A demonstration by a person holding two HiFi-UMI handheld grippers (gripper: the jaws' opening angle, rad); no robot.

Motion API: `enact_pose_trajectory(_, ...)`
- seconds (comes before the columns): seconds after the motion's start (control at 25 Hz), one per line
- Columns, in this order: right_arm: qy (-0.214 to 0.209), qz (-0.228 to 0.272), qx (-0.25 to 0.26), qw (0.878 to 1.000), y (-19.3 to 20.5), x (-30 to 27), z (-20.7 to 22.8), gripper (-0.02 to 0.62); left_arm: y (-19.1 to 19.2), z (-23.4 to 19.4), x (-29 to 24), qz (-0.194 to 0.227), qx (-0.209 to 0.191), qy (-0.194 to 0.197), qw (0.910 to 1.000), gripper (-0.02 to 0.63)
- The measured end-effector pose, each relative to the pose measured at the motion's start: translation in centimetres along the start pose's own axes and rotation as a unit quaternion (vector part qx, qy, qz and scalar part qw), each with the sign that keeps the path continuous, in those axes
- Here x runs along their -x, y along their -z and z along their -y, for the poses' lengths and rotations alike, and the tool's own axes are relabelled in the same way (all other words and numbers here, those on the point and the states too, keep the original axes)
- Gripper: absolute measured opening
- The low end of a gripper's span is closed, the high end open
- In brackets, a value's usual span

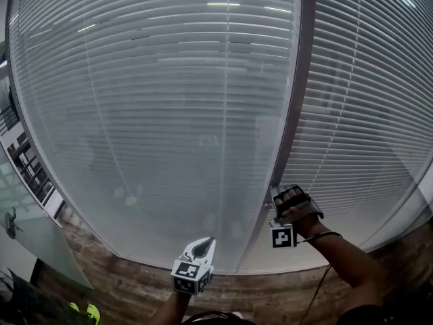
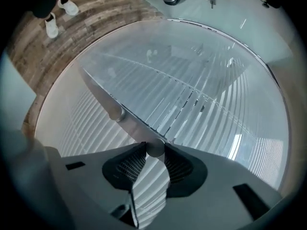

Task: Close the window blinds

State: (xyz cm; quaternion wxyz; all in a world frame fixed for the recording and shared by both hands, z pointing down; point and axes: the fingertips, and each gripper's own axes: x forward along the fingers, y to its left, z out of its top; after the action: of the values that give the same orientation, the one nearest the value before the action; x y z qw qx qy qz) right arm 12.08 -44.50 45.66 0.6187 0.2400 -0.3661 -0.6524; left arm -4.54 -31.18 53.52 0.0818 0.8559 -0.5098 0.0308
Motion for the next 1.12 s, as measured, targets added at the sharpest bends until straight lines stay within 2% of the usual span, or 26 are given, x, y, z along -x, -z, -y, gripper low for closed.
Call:
enact_pose_trajectory(0.2, -0.008, 0.006, 0.001, 1.0, -0.1, -0.1, -0.4, 0.124, -0.3, -0.1, 0.2, 0.003, 0.002, -0.006, 1.0, 0.0)
enact_pose_trajectory(0.28, -0.01, 0.037, -0.064, 0.997, -1.1, -0.1, -0.3, 0.124, -0.1, -0.1, 0.3, 0.003, 0.003, -0.005, 1.0, 0.0)
enact_pose_trajectory(0.36, -0.005, 0.063, -0.134, 0.989, -2.0, 0.0, -0.2, 0.124, -0.2, -0.2, 0.4, 0.003, 0.004, -0.007, 1.0, 0.0)
enact_pose_trajectory(0.48, 0.016, 0.024, -0.128, 0.991, -0.8, 0.3, -0.2, 0.124, -0.4, -0.3, 0.7, 0.002, 0.005, -0.013, 0.9999, 0.0)
enact_pose_trajectory(0.6, 0.051, 0.028, -0.205, 0.977, -1.2, 1.1, 0.5, 0.126, 0.1, -0.5, 0.7, 0.0, 0.003, -0.011, 0.9999, 0.0)
enact_pose_trajectory(0.68, 0.068, 0.022, -0.275, 0.959, -0.8, 1.5, 0.8, 0.126, -0.1, -0.7, 0.8, -0.001, 0.004, -0.015, 0.9999, 0.0)
enact_pose_trajectory(0.72, 0.068, 0.023, -0.329, 0.942, -0.5, 1.6, 1.0, 0.126, -0.4, -0.7, 0.9, -0.001, 0.005, -0.019, 0.9998, 0.0)
enact_pose_trajectory(0.76, 0.064, 0.027, -0.397, 0.915, -0.3, 1.6, 1.0, 0.131, -0.7, -0.8, 0.9, -0.001, 0.006, -0.024, 0.9997, 0.0)
enact_pose_trajectory(0.8, 0.055, 0.033, -0.477, 0.877, 0.0, 1.6, 1.1, 0.135, -0.6, -0.9, 0.9, 0.0, 0.007, -0.025, 0.9997, 0.0)
enact_pose_trajectory(0.84, 0.043, 0.039, -0.56, 0.826, 0.3, 1.5, 1.0, 0.138, -0.4, -0.9, 0.9, 0.0, 0.007, -0.024, 0.9997, 0.0)
enact_pose_trajectory(0.92, 0.024, 0.047, -0.702, 0.71, 1.0, 1.3, 0.7, 0.161, -0.1, -1.0, 0.9, 0.0, 0.007, -0.022, 0.9997, 0.0)
enact_pose_trajectory(0.96, 0.023, 0.047, -0.749, 0.66, 1.3, 1.1, 0.6, 0.177, -0.1, -1.0, 0.8, 0.0, 0.006, -0.021, 0.9998, 0.0)
enact_pose_trajectory(1.0, 0.028, 0.046, -0.78, 0.623, 1.4, 0.9, 0.6, 0.184, -0.1, -0.9, 0.8, 0.0, 0.006, -0.02, 0.9998, 0.0)
enact_pose_trajectory(1.04, 0.036, 0.046, -0.8, 0.598, 1.5, 0.8, 0.7, 0.184, -0.1, -0.8, 0.7, 0.0, 0.006, -0.018, 0.9998, 0.0)
enact_pose_trajectory(1.12, 0.051, 0.044, -0.824, 0.563, 1.8, 0.7, 0.9, 0.184, 0.0, -0.6, 0.7, 0.001, 0.004, -0.014, 0.9999, 0.0)
